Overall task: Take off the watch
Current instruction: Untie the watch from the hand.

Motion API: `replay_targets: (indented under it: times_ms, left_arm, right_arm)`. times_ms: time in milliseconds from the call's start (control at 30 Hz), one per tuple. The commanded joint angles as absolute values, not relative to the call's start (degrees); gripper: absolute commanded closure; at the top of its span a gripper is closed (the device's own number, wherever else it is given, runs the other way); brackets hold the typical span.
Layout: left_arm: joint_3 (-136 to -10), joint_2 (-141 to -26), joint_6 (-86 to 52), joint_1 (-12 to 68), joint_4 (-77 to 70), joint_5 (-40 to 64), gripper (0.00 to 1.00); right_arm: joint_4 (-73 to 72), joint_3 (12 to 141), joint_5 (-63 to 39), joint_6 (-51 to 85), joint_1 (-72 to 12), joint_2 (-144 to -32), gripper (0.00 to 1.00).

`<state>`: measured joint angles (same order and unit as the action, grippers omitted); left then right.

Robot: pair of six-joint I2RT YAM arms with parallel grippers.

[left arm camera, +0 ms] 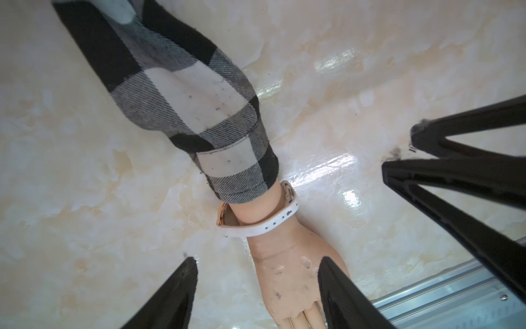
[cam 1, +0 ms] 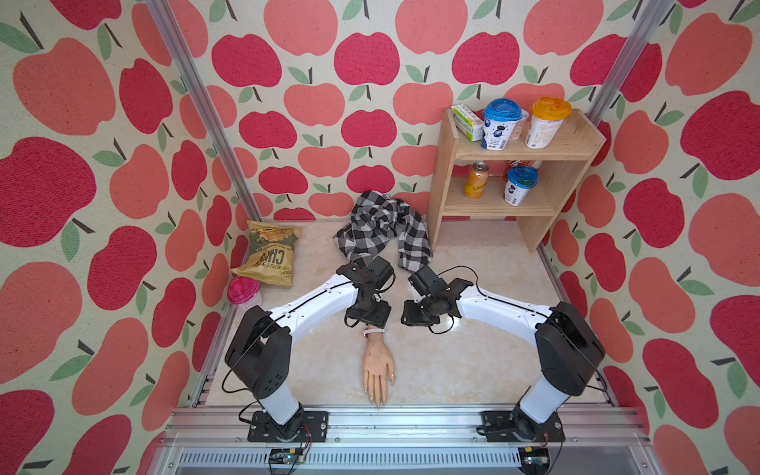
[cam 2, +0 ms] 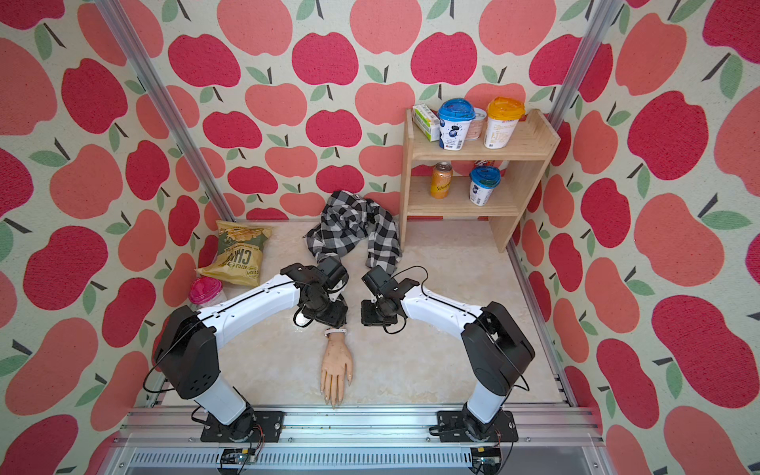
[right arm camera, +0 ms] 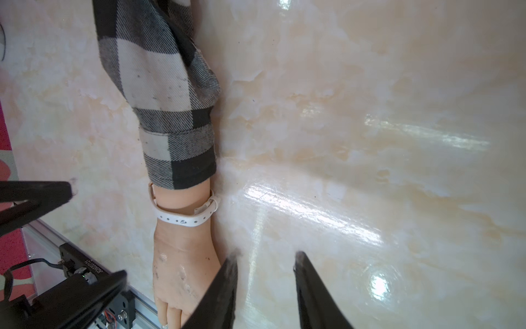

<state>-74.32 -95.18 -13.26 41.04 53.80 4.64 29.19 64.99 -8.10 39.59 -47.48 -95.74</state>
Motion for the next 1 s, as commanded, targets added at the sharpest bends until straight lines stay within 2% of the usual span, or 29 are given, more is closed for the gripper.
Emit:
replay_targets:
  times_ms: [0,300,400,633,967]
  left_arm:
    - [-75.4,-96.6,-2.9,41.1,53.8,2.0,0.27]
    - [-79.6,-104.0,5.9,42.5,53.0,0.2,0.29]
    - [-80.9,-106.1,6.0,43.7,53.6,-0.4,0.35]
    - [-83.5,-109.3,7.6,47.6,56.5,-3.4,0.39]
    - [-86.0,-109.7,7.1,50.2,61.9,-7.8,0.40]
  right_arm:
    - [29.5,63.0,-8.3,37.8,-45.3,-92.0,0.63]
    - [28.9,60.7,-8.9,36.8,-42.7,-89.4,0.62]
    - [28.6,60.3,-8.6,37.1,-42.7,-89.3,0.62]
    - [27.4,59.3,-8.6,36.9,-42.6,-89.3,0.62]
    - [25.7,57.5,-8.4,36.8,-42.3,-88.3,0.62]
